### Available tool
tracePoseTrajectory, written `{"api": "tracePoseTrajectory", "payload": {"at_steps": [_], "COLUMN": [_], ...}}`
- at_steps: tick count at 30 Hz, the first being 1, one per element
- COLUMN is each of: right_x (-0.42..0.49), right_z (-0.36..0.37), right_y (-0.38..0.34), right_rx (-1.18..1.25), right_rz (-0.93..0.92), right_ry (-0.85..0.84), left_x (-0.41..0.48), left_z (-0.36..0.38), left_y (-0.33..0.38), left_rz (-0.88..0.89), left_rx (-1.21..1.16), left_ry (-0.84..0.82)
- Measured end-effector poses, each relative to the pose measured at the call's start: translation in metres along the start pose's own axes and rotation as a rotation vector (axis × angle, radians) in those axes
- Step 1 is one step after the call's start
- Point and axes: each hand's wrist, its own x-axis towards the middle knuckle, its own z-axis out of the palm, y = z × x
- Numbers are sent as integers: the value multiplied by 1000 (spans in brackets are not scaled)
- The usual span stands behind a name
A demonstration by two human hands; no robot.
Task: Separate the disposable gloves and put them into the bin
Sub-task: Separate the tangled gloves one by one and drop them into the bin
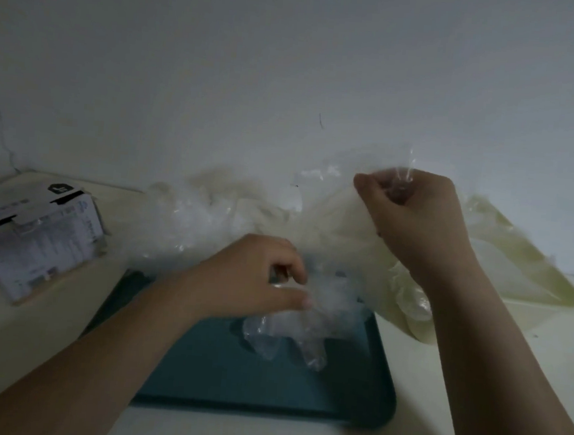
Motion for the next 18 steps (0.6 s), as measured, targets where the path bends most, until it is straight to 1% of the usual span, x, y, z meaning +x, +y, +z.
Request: {"api": "tracePoseTrajectory", "payload": {"at_steps": [2,4,8,9,11,13,15,16,17,18], "right_x": [1,3,2,2,2,0,-2,-3,-4,-4], "right_z": [-1,-1,1,0,-4,-13,-23,-27,-29,-29], "right_y": [3,6,8,8,5,2,-1,-2,0,2], "right_rx": [-37,-41,3,69,291,531,723,739,684,568], "right_rz": [-34,-41,-40,-24,15,31,84,94,70,19], "right_ry": [39,63,19,2,-39,-141,-346,-474,-592,-679], "left_x": [2,3,3,3,5,7,9,10,10,10], "left_z": [15,26,24,21,12,2,-6,-11,-13,-17], "left_y": [-10,-18,-16,-15,-17,-19,-16,-11,-6,-1], "left_rz": [-22,-27,-64,-94,-169,-230,-276,-300,-317,-324], "left_rx": [214,279,123,72,-38,-144,-324,-434,-539,-652], "left_ry": [-106,-138,-75,-23,131,288,430,499,546,569]}}
